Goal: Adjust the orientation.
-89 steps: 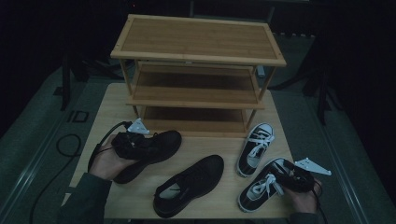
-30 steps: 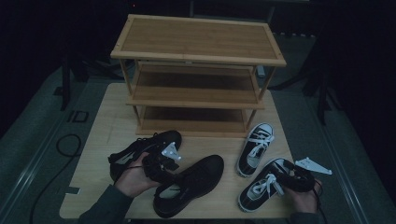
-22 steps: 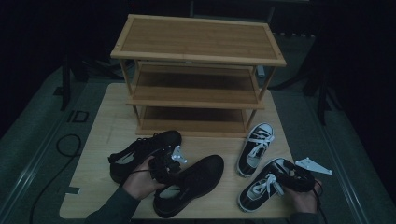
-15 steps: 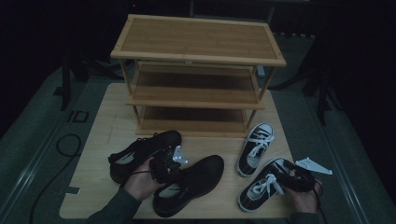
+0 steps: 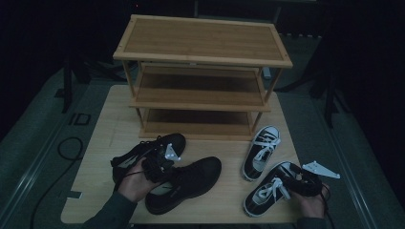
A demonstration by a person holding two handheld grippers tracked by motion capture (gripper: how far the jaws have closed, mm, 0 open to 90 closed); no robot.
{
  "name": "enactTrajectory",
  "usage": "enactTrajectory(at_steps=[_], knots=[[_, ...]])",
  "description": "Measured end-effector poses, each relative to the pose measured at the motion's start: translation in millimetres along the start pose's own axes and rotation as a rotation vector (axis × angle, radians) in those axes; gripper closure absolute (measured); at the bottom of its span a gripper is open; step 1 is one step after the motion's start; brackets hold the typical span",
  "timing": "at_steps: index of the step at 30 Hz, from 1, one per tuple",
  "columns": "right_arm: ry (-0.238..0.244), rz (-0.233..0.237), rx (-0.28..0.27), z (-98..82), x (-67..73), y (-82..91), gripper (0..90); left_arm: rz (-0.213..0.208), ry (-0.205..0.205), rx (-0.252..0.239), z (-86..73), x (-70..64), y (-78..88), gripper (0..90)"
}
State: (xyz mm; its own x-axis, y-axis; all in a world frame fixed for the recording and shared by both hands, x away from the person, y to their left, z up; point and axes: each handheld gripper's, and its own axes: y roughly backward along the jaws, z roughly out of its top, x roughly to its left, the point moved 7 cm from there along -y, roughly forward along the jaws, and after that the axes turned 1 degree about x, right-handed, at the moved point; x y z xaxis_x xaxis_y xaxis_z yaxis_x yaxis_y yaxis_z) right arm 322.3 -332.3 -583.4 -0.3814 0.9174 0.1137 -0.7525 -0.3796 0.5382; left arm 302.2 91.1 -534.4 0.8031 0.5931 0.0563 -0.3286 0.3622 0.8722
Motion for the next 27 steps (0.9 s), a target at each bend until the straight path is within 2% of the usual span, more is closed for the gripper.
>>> enactTrajectory(at_steps=[13,22,27], knots=[[-0.003,0.001,-0.001,-0.1,0.0,0.0,31.4,0.046,0.088,0.001,-25.4,22.0,12.7,87.6],[-0.004,0.000,-0.001,-0.2,0.1,-0.1,31.3,0.061,0.127,0.004,-43.0,33.5,22.0,87.5],[-0.003,-0.001,-0.001,-0.2,0.1,0.0,31.3,0.067,0.138,0.001,-47.7,37.6,24.3,87.5]])
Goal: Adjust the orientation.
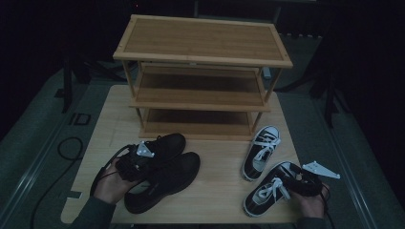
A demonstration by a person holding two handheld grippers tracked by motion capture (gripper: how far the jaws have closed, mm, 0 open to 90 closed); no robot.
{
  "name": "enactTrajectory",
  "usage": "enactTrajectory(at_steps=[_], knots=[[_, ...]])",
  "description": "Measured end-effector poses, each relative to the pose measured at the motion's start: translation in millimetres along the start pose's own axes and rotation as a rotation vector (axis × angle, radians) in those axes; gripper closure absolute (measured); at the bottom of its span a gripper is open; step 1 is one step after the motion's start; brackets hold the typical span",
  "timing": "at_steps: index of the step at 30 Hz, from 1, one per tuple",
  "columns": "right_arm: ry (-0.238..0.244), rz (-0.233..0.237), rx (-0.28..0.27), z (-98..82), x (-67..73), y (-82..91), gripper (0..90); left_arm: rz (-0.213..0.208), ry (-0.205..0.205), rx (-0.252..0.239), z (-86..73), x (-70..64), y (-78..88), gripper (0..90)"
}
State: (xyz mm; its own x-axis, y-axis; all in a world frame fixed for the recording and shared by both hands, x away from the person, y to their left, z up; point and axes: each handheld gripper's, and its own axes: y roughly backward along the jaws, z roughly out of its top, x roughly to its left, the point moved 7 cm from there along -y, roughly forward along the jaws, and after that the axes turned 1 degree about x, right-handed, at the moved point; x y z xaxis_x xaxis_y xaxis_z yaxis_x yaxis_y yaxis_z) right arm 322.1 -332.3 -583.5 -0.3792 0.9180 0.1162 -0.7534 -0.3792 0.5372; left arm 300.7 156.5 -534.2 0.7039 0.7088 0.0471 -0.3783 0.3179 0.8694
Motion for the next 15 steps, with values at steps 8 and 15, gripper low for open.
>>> enactTrajectory(at_steps=[8,15], knots=[[0.001,0.000,-0.001,0.1,0.1,0.1,31.3,-0.001,0.000,-0.001,-5.7,2.3,3.0,85.8],[0.001,0.000,-0.002,0.1,0.2,0.1,31.1,0.043,-0.031,-0.036,-8.1,3.9,12.6,57.9]])
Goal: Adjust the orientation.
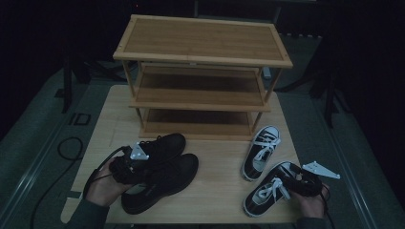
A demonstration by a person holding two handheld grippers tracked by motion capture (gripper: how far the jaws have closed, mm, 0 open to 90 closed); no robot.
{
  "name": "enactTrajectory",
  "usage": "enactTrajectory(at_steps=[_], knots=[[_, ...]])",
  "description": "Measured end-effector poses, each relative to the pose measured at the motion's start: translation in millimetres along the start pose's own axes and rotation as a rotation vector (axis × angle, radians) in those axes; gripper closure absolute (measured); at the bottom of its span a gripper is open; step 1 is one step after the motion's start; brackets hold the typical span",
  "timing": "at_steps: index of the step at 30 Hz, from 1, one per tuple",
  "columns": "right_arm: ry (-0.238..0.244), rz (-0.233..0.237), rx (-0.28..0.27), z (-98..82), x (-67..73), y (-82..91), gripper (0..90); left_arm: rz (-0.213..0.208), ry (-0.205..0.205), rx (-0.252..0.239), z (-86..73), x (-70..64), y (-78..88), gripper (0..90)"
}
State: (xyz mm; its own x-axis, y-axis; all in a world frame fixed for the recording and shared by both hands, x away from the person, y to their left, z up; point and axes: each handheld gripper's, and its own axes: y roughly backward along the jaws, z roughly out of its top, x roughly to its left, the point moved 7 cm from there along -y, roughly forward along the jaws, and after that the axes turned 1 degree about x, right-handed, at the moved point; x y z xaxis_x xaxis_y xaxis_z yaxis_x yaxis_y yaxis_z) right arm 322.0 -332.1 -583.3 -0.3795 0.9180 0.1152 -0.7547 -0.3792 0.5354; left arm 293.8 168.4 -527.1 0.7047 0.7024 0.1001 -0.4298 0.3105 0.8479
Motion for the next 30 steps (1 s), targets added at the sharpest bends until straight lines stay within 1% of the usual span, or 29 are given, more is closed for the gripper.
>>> enactTrajectory(at_steps=[3,5,7,9,10,11,13,14,15,18,19,20,22,25,27,28,30], knots=[[0.000,-0.002,-0.002,0.1,0.4,0.0,30.8,0.007,0.008,-0.011,-0.7,1.7,2.8,53.8],[0.001,-0.002,-0.001,0.1,0.5,-0.1,30.8,0.016,0.009,-0.021,-1.3,3.8,6.0,52.8],[0.000,-0.001,0.000,0.2,0.4,-0.2,30.7,0.028,0.002,-0.037,-1.8,4.8,8.4,49.7],[-0.002,0.002,0.002,0.1,0.1,-0.4,30.6,0.034,0.003,-0.037,-2.5,5.7,9.4,44.0],[-0.002,0.002,0.002,0.1,0.1,-0.4,30.6,0.043,0.006,-0.039,-2.4,6.8,10.2,44.0],[-0.002,0.002,0.002,0.1,0.1,-0.3,30.6,0.049,0.011,-0.042,-2.4,7.9,10.5,41.7],[-0.002,0.004,0.002,0.0,-0.1,-0.3,30.6,0.050,0.016,-0.040,-2.8,9.5,10.8,39.4],[-0.003,0.005,0.002,0.0,-0.2,-0.3,30.6,0.051,0.020,-0.039,-2.7,10.2,10.5,36.3],[-0.003,0.005,0.002,0.0,-0.2,-0.3,30.6,0.049,0.020,-0.035,-2.9,11.1,10.5,36.3],[0.001,0.004,0.002,0.1,0.1,-0.1,30.6,0.041,0.020,-0.032,-2.9,13.2,9.7,32.0],[0.001,0.004,0.002,0.1,0.1,-0.1,30.6,0.034,0.022,-0.031,-3.1,13.7,9.2,32.0],[0.002,0.004,0.002,0.1,0.1,-0.1,30.6,0.024,0.012,-0.025,-3.7,14.2,8.6,31.7],[0.003,0.004,0.002,0.1,0.1,-0.1,30.6,0.020,0.017,-0.016,-4.2,17.1,6.3,30.9],[0.002,0.004,0.002,0.2,0.1,-0.1,30.6,-0.008,0.021,-0.010,-4.0,21.4,4.7,28.7],[0.003,0.003,0.001,0.2,0.2,-0.1,30.6,-0.030,0.012,-0.007,-3.6,22.6,3.6,28.4],[0.004,0.003,0.000,0.2,0.3,0.0,30.5,-0.036,0.012,-0.004,-3.5,22.7,3.2,28.4],[0.005,0.005,0.000,0.1,0.2,0.1,30.5,-0.047,0.000,0.001,-3.1,22.5,2.4,28.4]])
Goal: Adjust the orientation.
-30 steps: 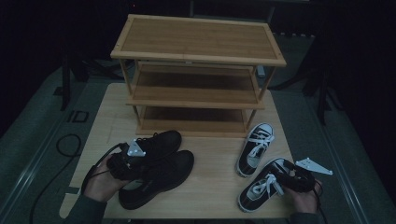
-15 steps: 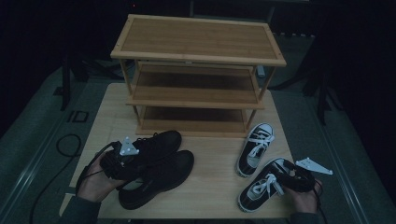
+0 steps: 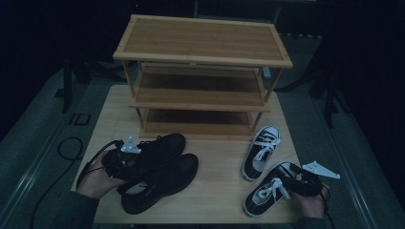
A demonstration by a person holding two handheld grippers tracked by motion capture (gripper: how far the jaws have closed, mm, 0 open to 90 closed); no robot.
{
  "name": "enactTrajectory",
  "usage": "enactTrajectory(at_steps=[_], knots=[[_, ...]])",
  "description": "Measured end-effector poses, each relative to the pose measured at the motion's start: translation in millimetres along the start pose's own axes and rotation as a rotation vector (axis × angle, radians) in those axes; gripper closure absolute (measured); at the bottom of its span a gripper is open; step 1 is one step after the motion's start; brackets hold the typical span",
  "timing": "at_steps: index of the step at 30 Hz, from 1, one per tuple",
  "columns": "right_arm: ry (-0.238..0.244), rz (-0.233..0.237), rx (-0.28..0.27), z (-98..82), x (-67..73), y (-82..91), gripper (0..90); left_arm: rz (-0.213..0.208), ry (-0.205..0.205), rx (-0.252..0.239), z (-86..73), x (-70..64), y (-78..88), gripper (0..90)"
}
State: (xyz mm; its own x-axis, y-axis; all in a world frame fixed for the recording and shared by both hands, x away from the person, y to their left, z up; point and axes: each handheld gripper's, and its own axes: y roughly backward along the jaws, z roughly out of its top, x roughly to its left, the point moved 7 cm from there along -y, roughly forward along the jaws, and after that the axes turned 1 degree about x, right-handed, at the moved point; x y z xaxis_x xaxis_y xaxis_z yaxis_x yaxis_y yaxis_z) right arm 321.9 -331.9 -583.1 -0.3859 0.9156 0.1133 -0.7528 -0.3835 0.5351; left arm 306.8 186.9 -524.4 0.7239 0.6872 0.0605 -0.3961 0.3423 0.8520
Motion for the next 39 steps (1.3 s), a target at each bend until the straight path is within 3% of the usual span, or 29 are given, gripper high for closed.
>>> enactTrajectory(at_steps=[9,23,34,39], knots=[[-0.004,0.002,0.001,-0.1,-0.2,-0.2,30.4,-0.008,-0.035,0.040,0.1,0.9,-9.5,32.0],[-0.004,0.002,0.001,-0.1,-0.1,-0.2,30.3,-0.092,-0.044,0.060,3.4,1.8,-19.1,42.6],[-0.006,0.001,0.000,-0.1,-0.1,-0.4,30.3,-0.126,-0.037,0.080,4.4,3.4,-22.1,66.1],[-0.006,0.001,-0.001,-0.2,-0.1,-0.3,30.2,-0.077,-0.018,0.074,3.9,2.6,-21.2,84.2]])
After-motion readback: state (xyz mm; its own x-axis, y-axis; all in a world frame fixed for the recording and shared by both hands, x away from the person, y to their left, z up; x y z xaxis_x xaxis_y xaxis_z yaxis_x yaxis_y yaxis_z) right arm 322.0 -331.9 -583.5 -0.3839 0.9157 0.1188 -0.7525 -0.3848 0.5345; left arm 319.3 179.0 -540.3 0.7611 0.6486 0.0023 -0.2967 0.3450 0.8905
